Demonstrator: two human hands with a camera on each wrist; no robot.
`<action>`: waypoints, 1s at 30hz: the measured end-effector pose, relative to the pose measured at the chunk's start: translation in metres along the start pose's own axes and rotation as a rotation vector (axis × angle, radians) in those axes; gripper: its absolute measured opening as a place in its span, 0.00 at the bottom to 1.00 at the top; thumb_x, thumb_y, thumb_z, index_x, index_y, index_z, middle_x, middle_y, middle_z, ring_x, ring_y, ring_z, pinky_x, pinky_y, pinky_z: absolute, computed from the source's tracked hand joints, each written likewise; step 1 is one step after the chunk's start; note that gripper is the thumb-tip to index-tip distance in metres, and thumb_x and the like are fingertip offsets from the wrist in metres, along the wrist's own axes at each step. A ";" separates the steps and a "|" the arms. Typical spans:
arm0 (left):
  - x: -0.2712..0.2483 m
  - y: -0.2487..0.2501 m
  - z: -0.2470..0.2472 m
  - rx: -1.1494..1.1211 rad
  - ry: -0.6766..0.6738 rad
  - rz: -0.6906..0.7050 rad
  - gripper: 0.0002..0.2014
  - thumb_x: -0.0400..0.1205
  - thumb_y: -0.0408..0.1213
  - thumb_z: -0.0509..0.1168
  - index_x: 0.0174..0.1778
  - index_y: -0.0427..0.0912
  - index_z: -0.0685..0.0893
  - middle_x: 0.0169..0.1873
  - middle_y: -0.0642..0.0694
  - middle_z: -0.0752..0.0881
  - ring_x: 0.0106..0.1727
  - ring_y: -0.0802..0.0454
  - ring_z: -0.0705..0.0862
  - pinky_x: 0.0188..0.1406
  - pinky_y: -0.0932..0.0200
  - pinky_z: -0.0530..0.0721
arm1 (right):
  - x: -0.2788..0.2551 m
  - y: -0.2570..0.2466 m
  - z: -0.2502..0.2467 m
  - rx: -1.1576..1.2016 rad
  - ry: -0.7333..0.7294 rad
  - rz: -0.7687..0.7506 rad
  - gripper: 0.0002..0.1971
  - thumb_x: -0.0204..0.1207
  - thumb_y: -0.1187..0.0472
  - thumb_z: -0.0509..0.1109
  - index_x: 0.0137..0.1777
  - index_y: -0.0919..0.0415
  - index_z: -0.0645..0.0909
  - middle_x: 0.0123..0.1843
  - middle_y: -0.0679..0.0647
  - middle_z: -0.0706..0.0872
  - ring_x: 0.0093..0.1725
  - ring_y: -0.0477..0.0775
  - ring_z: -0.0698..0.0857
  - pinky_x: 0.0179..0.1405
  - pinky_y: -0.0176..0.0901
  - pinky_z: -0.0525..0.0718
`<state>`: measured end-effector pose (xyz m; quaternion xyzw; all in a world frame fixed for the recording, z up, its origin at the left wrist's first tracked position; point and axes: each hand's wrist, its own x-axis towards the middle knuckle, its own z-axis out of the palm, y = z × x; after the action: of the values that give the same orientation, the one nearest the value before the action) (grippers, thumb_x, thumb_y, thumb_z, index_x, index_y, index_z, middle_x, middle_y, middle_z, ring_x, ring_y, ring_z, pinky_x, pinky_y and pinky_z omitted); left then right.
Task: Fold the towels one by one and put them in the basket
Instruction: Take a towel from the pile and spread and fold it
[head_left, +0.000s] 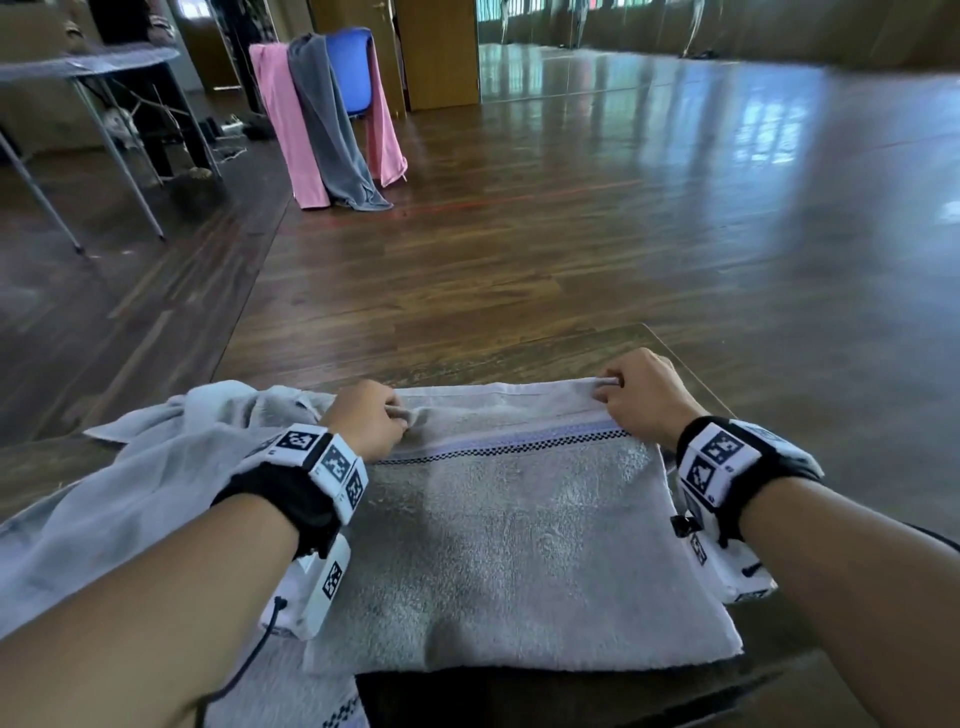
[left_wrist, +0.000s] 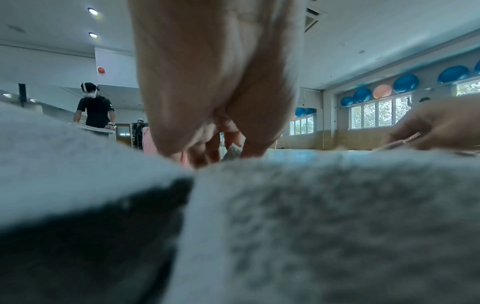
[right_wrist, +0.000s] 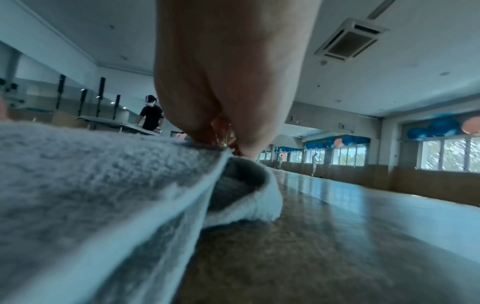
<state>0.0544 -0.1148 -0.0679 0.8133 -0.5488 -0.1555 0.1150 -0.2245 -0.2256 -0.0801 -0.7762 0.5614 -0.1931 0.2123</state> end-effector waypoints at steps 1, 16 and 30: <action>-0.005 0.003 -0.002 0.003 0.003 0.000 0.07 0.83 0.33 0.66 0.47 0.34 0.88 0.42 0.42 0.89 0.43 0.46 0.83 0.33 0.57 0.73 | -0.003 -0.001 -0.004 0.049 0.038 -0.019 0.18 0.76 0.70 0.69 0.24 0.65 0.77 0.25 0.54 0.76 0.31 0.55 0.75 0.22 0.34 0.68; -0.140 0.109 -0.030 -0.377 0.244 0.519 0.12 0.74 0.55 0.72 0.51 0.57 0.85 0.46 0.54 0.83 0.55 0.51 0.76 0.60 0.43 0.78 | -0.139 -0.060 -0.047 0.529 0.283 -0.320 0.08 0.73 0.67 0.80 0.46 0.53 0.93 0.49 0.44 0.88 0.50 0.43 0.89 0.54 0.40 0.87; -0.159 0.126 -0.019 -0.539 0.110 0.426 0.11 0.80 0.43 0.74 0.45 0.37 0.91 0.37 0.42 0.90 0.34 0.57 0.82 0.37 0.58 0.80 | -0.162 -0.051 -0.050 0.595 0.254 -0.327 0.11 0.74 0.71 0.76 0.51 0.57 0.92 0.54 0.49 0.87 0.56 0.48 0.87 0.58 0.41 0.88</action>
<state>-0.1023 -0.0140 0.0146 0.6282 -0.6383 -0.2235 0.3847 -0.2589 -0.0629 -0.0203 -0.7300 0.3708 -0.4743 0.3236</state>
